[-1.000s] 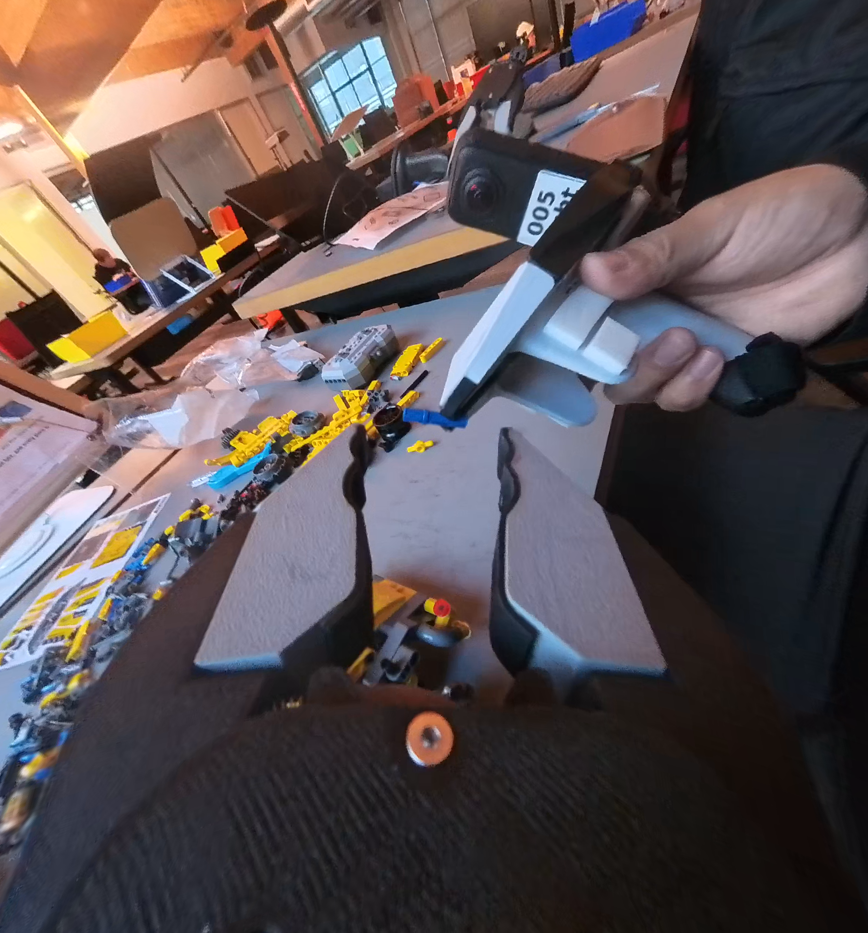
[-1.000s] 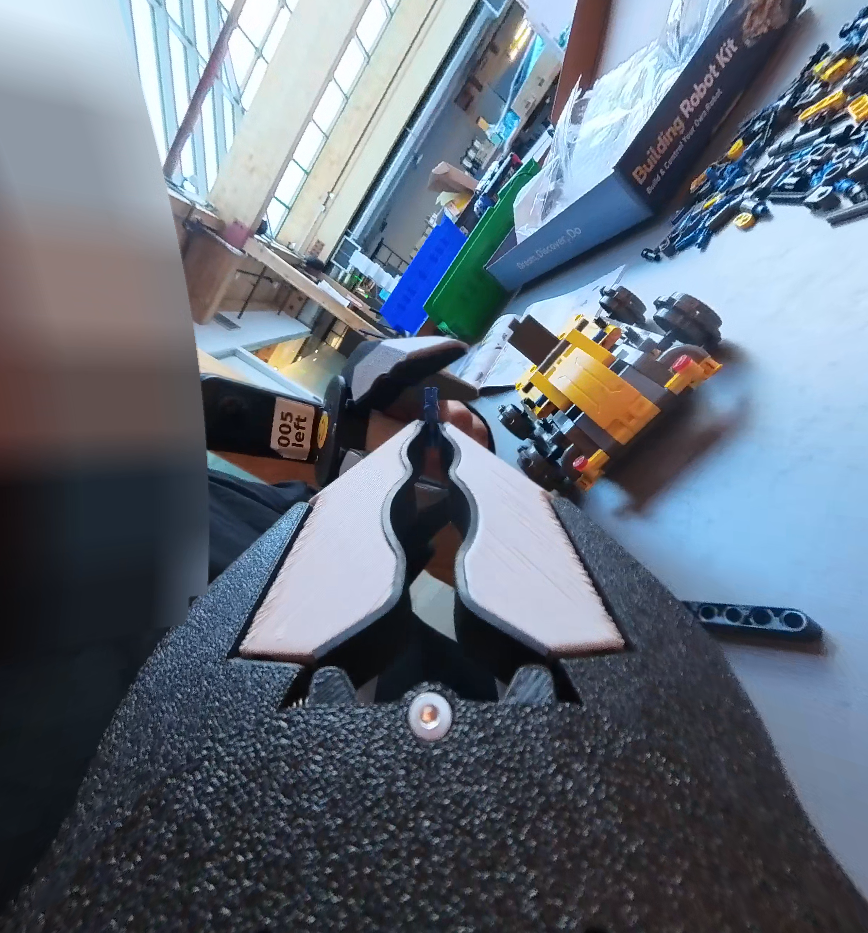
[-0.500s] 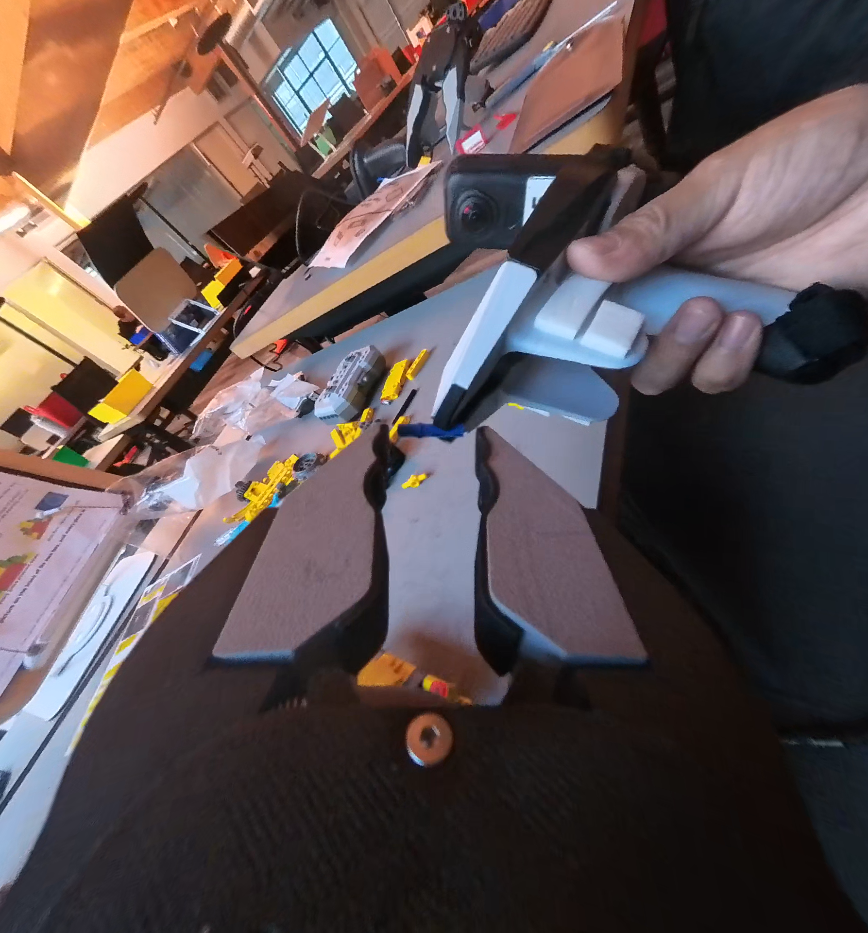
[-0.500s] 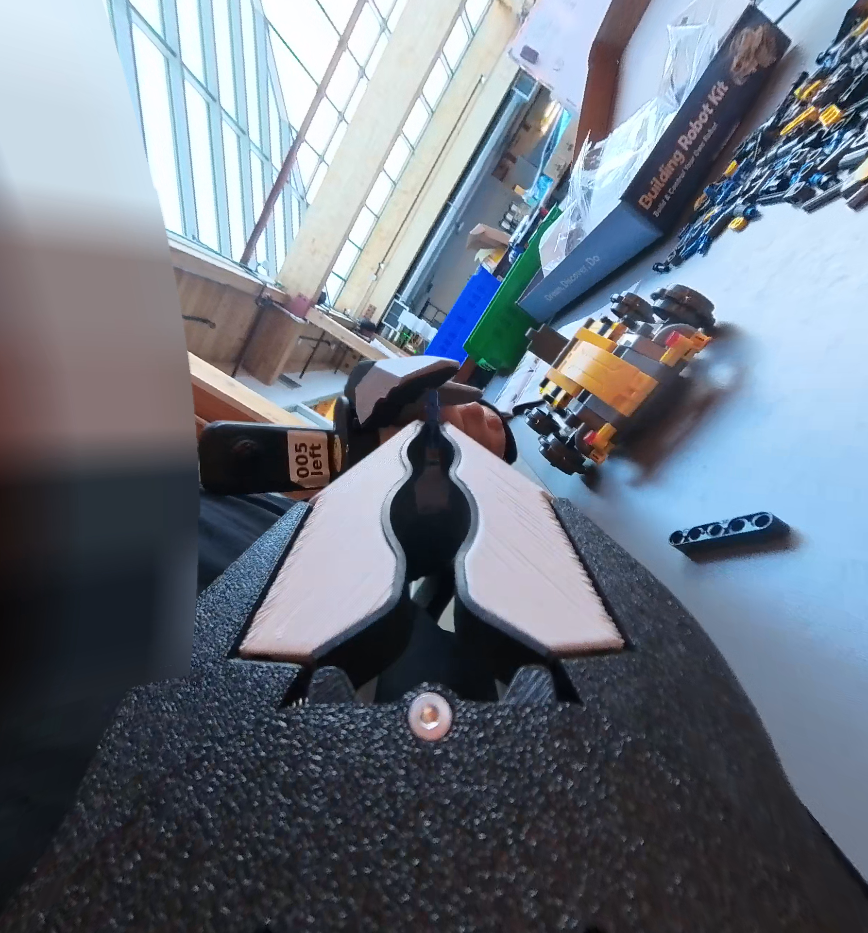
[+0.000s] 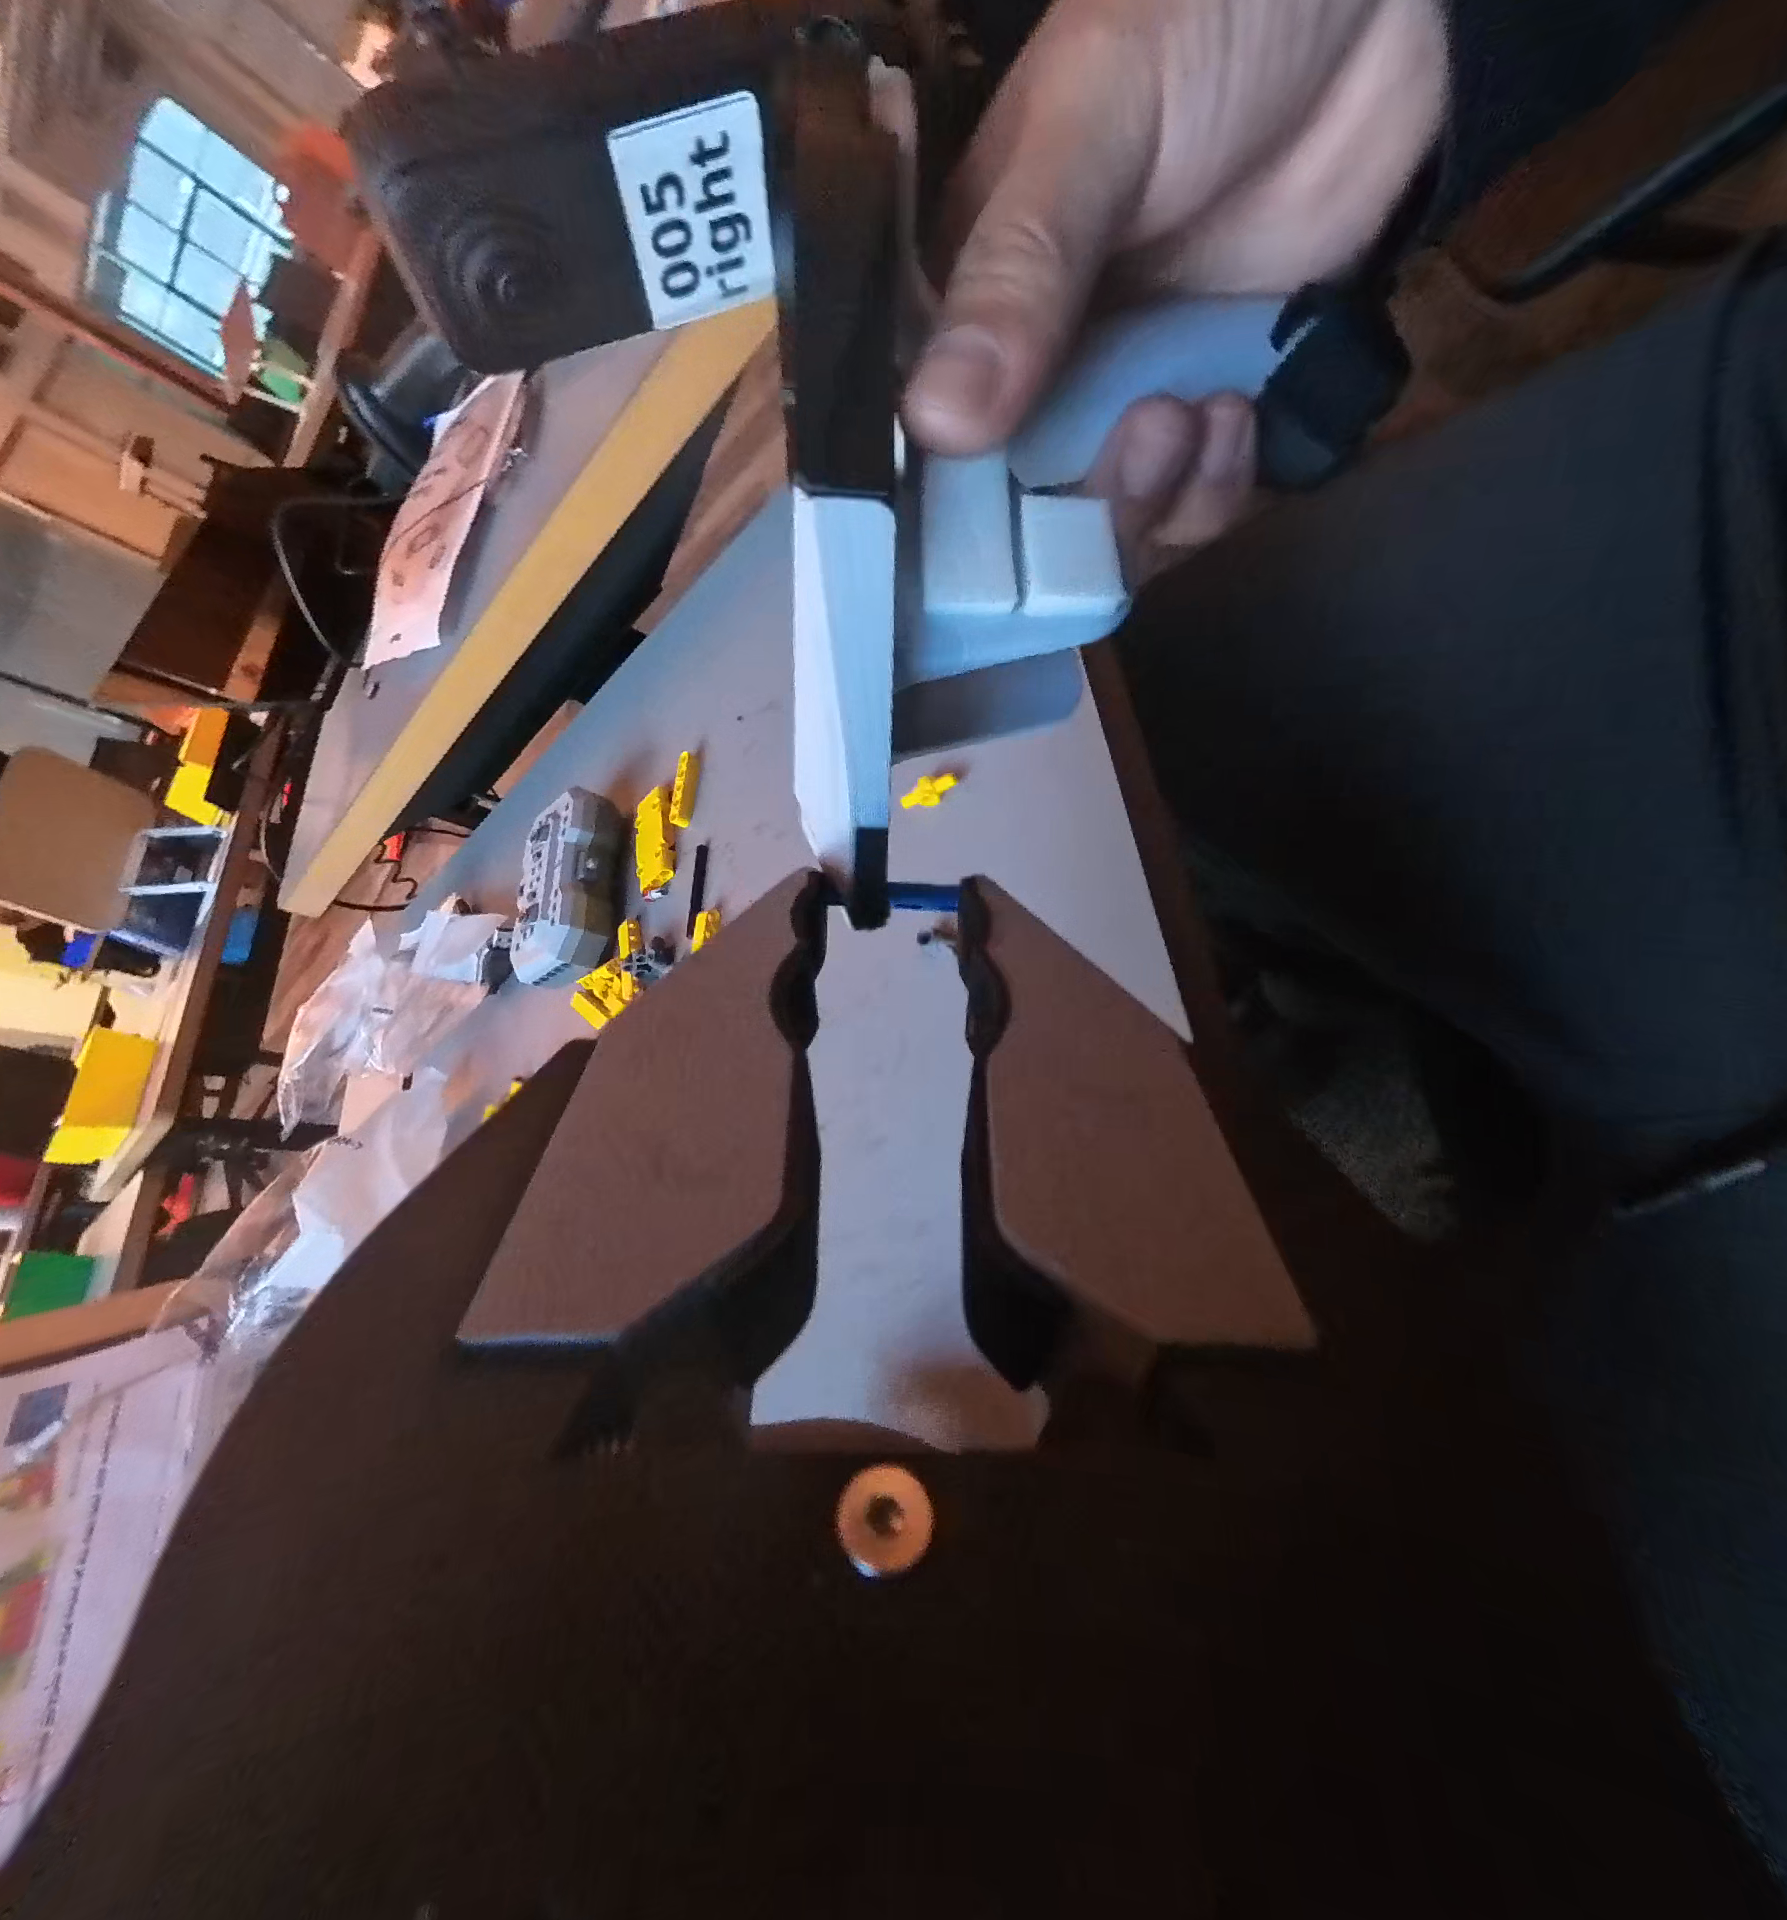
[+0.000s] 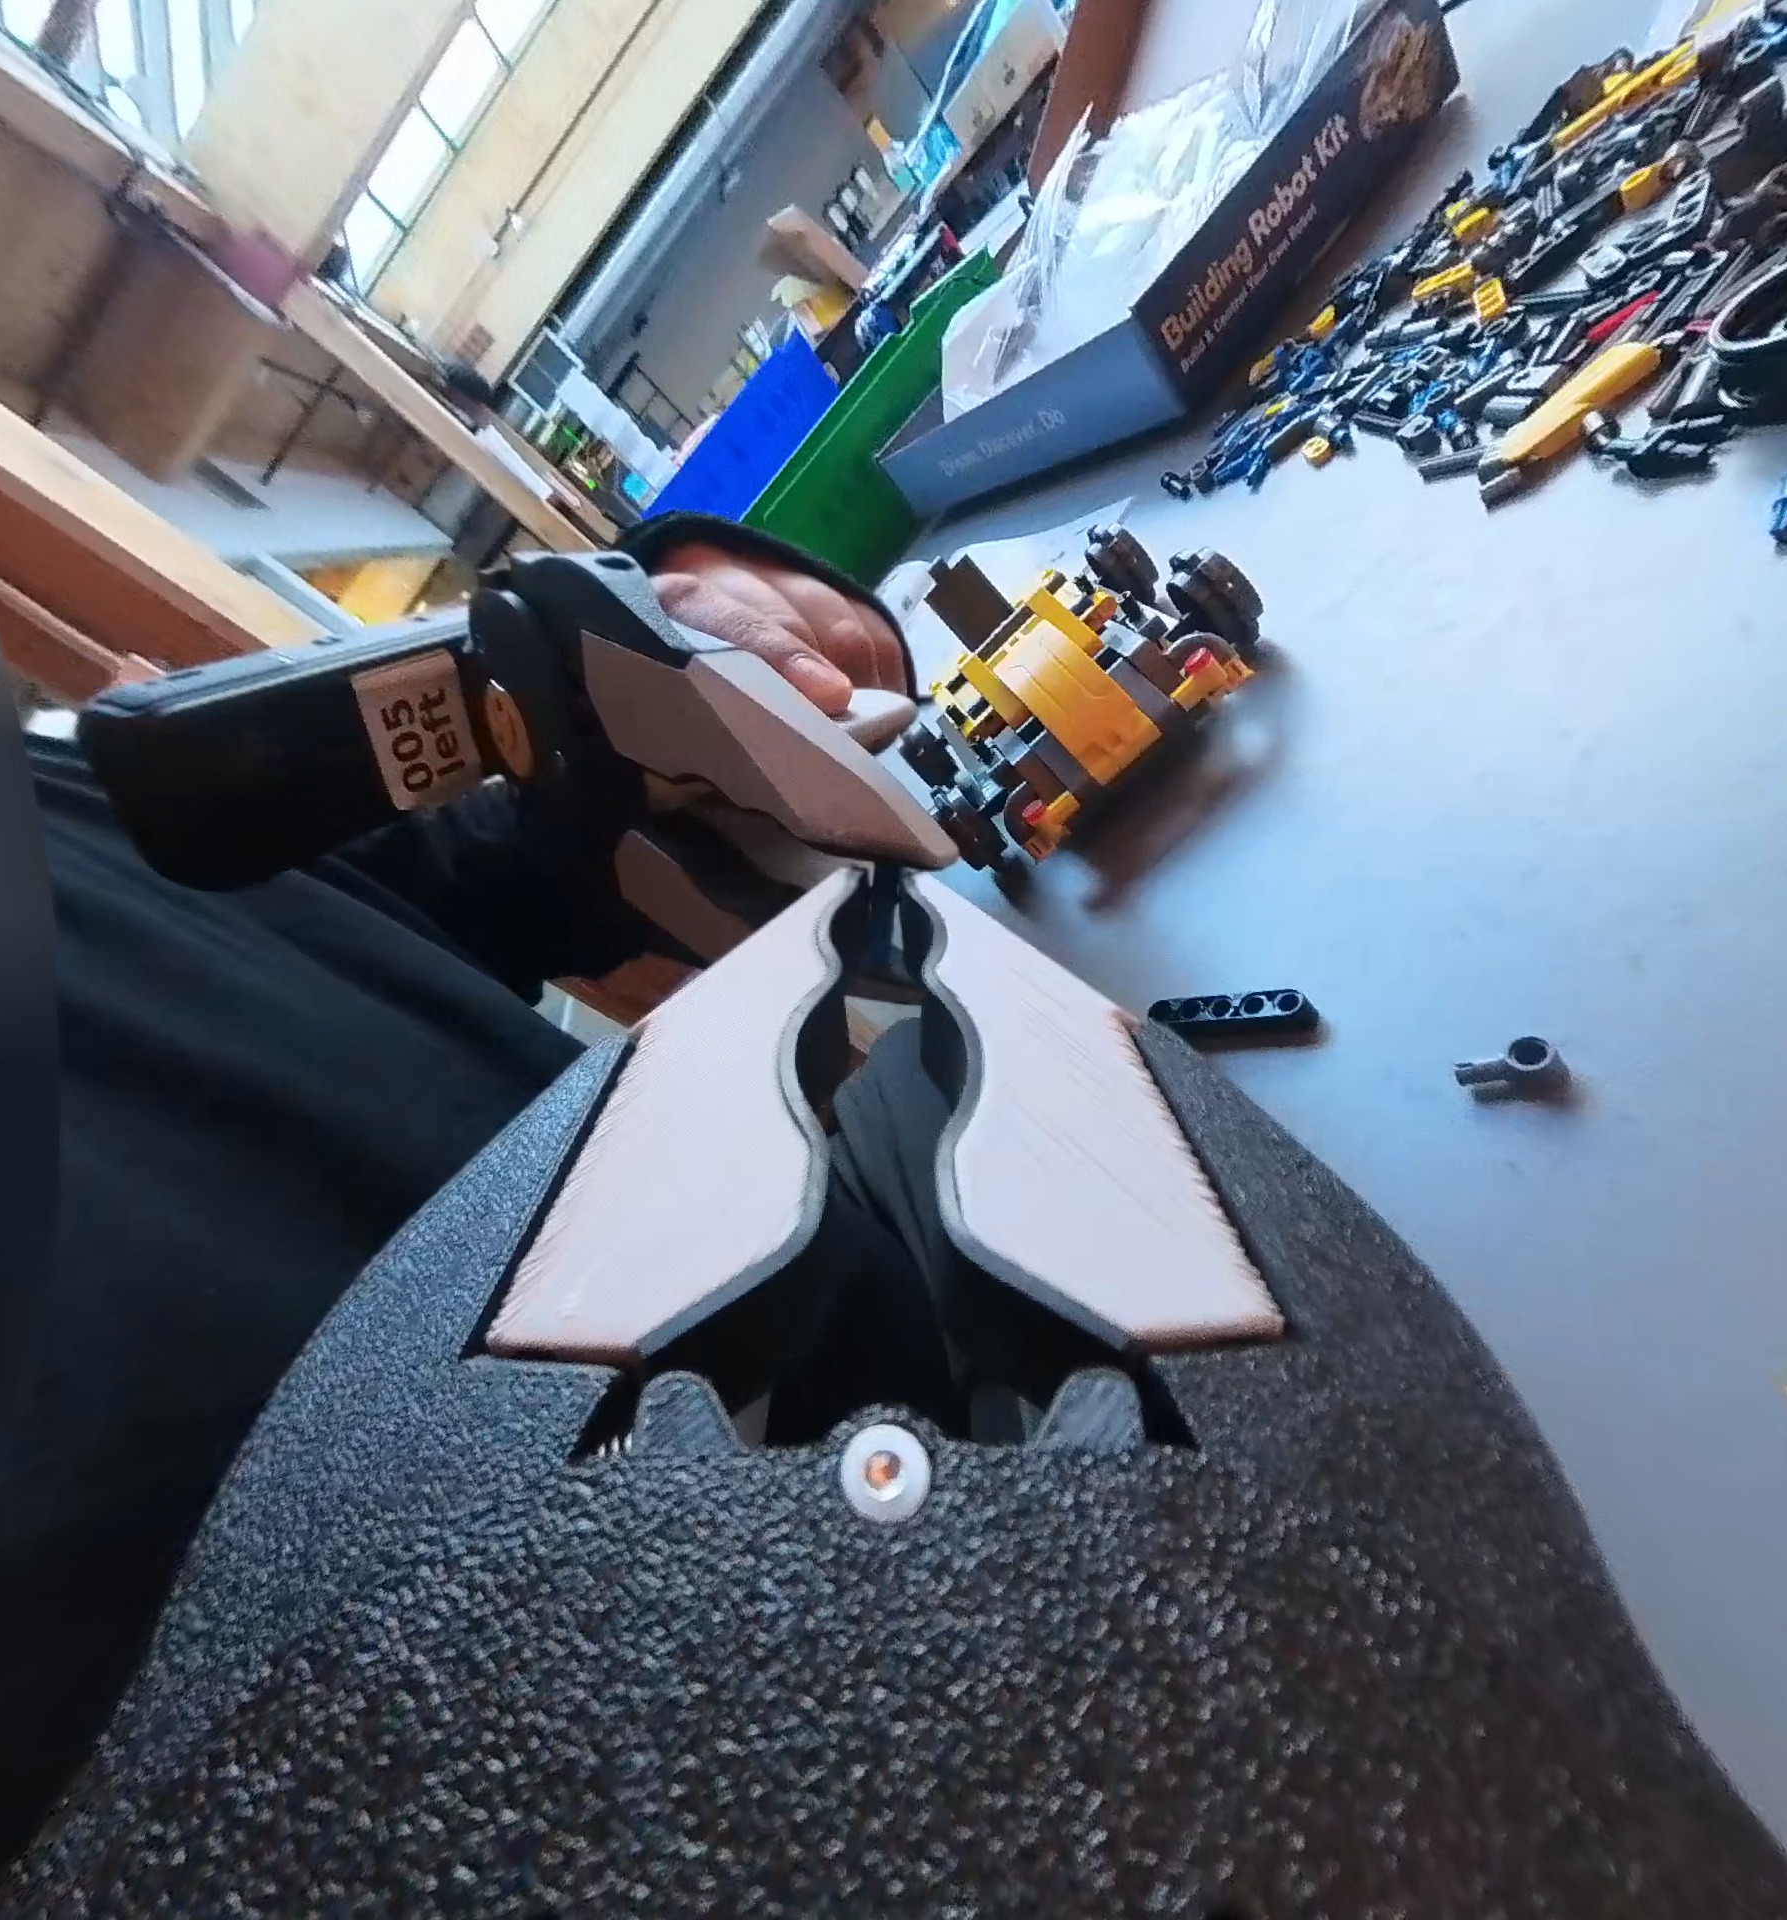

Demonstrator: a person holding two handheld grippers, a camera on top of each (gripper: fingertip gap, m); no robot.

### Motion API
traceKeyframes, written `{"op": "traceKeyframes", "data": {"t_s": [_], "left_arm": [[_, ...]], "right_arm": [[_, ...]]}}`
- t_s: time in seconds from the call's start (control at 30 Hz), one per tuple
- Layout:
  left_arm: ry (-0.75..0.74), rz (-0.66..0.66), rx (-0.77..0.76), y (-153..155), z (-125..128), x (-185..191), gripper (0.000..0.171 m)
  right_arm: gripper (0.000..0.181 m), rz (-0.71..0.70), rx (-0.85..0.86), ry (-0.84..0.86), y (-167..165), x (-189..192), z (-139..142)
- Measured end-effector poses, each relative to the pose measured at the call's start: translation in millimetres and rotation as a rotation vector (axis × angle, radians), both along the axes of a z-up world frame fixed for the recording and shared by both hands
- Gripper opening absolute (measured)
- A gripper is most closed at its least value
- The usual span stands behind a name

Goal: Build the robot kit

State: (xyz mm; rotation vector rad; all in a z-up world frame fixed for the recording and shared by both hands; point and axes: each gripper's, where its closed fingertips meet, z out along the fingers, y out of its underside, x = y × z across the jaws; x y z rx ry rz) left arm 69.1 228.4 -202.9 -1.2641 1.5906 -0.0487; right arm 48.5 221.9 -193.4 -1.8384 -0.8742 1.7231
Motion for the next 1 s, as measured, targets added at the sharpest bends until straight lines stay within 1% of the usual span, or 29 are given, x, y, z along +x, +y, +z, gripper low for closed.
{"op": "traceKeyframes", "data": {"t_s": [0.07, 0.13, 0.17, 0.2, 0.23, 0.27, 0.3, 0.37, 0.4, 0.47, 0.53, 0.6, 0.67, 0.77, 0.87, 0.93, 0.97, 1.0], "left_arm": [[0.016, -0.006, -0.003, 1, 0, 0, 0.022], [-0.004, 0.029, -0.020, 6, 2, 1, 0.022], [-0.039, 0.086, -0.035, 12, 5, 0, 0.023], [-0.101, 0.196, -0.058, 22, 10, -5, 0.030], [-0.168, 0.308, -0.127, 30, 12, -9, 0.031], [-0.229, 0.362, -0.232, 29, 11, -9, 0.030], [-0.307, 0.377, -0.335, 25, 11, -6, 0.028], [-0.462, 0.355, -0.523, 17, 15, 2, 0.017], [-0.517, 0.348, -0.611, 17, 15, 4, 0.014], [-0.580, 0.330, -0.751, 16, 14, 7, 0.016], [-0.622, 0.293, -0.834, 13, 17, 11, 0.010], [-0.639, 0.299, -0.866, 13, 18, 11, 0.006], [-0.650, 0.313, -0.849, 16, 20, 9, 0.002], [-0.634, 0.307, -0.857, 17, 18, 13, 0.004], [-0.599, 0.304, -0.839, 19, 13, 17, 0.001], [-0.538, 0.307, -0.813, 20, 7, 18, 0.001], [-0.500, 0.315, -0.802, 22, 2, 18, 0.001], [-0.456, 0.325, -0.780, 24, -2, 18, 0.001]], "right_arm": [[0.004, -0.010, -0.029, 0.024, 1, 0, 0], [0.004, -0.045, -0.070, 0.082, 7, 1, 3], [0.004, -0.081, -0.099, 0.131, 12, 3, 6], [0.004, -0.124, -0.132, 0.194, 20, 6, 12], [0.004, -0.158, -0.161, 0.262, 26, 10, 18], [0.004, -0.185, -0.181, 0.322, 30, 13, 24], [0.004, -0.207, -0.189, 0.368, 34, 16, 28], [0.004, -0.224, -0.172, 0.405, 34, 17, 32], [0.004, -0.223, -0.152, 0.401, 33, 16, 31], [0.004, -0.213, -0.116, 0.388, 29, 13, 30], [0.004, -0.224, -0.083, 0.380, 28, 13, 29], [0.004, -0.236, -0.057, 0.379, 28, 16, 29], [0.004, -0.246, -0.037, 0.359, 29, 17, 25], [0.004, -0.256, -0.027, 0.350, 28, 20, 19], [0.004, -0.267, -0.050, 0.359, 30, 25, 15], [0.004, -0.258, -0.012, 0.301, 30, 29, 7], [0.005, -0.250, 0.049, 0.240, 31, 32, 2], [0.006, -0.248, 0.151, 0.149, 33, 36, -4]]}}
